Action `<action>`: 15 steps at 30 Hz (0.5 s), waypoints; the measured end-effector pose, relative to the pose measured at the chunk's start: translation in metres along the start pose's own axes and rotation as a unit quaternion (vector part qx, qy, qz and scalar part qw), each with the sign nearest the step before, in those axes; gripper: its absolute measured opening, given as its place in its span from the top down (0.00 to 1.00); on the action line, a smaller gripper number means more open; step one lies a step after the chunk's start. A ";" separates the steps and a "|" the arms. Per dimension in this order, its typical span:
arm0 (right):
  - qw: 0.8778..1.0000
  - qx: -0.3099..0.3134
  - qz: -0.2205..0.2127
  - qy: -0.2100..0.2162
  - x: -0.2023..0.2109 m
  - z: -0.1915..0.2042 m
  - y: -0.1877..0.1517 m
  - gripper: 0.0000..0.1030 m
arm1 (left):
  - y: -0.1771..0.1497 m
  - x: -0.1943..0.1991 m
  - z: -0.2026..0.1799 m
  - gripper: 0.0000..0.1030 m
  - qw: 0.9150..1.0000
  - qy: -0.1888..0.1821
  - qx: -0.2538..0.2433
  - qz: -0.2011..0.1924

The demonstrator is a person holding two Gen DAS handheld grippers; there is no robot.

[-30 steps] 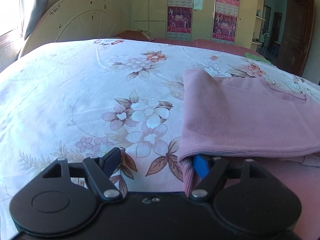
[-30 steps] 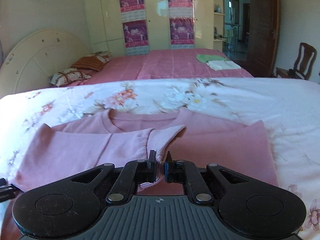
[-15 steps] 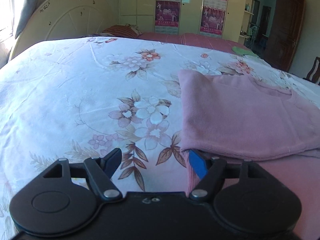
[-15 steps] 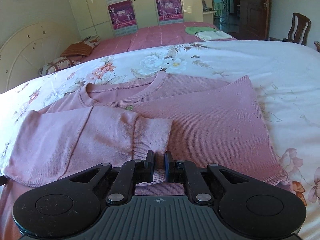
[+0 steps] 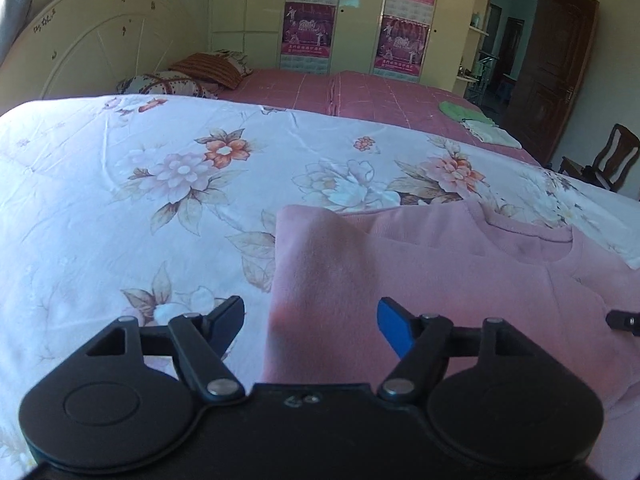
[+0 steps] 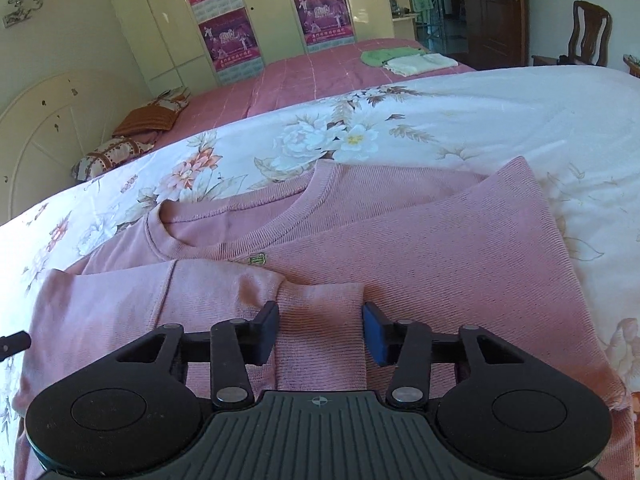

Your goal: Fold small clothes

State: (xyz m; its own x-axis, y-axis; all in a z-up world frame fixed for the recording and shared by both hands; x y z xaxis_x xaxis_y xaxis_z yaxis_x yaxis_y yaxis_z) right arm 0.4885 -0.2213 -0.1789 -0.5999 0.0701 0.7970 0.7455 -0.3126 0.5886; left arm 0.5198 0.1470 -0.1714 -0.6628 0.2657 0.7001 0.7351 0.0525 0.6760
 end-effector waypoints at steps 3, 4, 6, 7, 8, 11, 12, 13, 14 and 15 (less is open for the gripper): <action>1.000 0.004 0.000 0.010 -0.001 0.001 -0.003 0.93 | 0.011 -0.021 0.009 0.33 1.000 -0.001 0.015 0.013; 1.000 0.007 -0.004 0.012 0.001 0.002 -0.004 0.93 | 0.014 -0.027 0.011 0.33 1.000 0.002 0.012 0.018; 0.999 0.030 -0.025 0.007 0.007 0.009 -0.005 0.93 | 0.018 -0.040 0.015 0.33 0.999 0.013 0.007 0.032; 0.999 0.039 -0.038 0.002 0.010 0.011 -0.005 0.93 | 0.020 -0.046 0.020 0.29 0.999 0.018 0.013 0.034; 0.998 0.042 -0.050 -0.004 0.013 0.012 -0.005 0.93 | 0.022 -0.048 0.024 0.28 0.999 0.021 0.020 0.029; 0.996 0.051 -0.063 -0.032 0.010 0.009 -0.005 0.93 | 0.029 -0.051 0.032 0.27 0.999 0.034 0.040 0.014; 0.997 0.051 -0.048 -0.034 0.002 0.008 -0.008 0.93 | 0.030 -0.051 0.036 0.27 0.998 0.038 0.051 0.009; 0.997 0.052 -0.039 -0.036 -0.004 0.007 -0.011 0.93 | 0.031 -0.052 0.039 0.27 0.997 0.041 0.060 0.005; 0.997 0.055 -0.042 -0.037 -0.007 0.007 -0.012 0.93 | 0.032 -0.053 0.041 0.27 0.997 0.042 0.061 0.005; 0.997 0.054 -0.042 -0.037 -0.007 0.008 -0.012 0.93 | 0.033 -0.054 0.040 0.26 0.998 0.044 0.054 0.006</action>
State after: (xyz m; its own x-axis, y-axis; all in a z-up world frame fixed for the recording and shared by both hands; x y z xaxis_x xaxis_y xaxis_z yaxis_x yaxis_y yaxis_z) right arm 0.4863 -0.2108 -0.1908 -0.6410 0.1635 0.7500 0.7230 -0.1994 0.6614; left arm 0.5858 0.1732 -0.1959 -0.6598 0.1822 0.7290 0.7514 0.1551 0.6413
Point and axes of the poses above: each gripper's, at about its wrist camera, not at the fingertips, and x roughly against the way its jaws point, z to its left, y to its top, the point moved 1 cm from there along -x, roughly the way its jaws point, and after that the axes turned 11 degrees about -y, right-handed, at the moved point
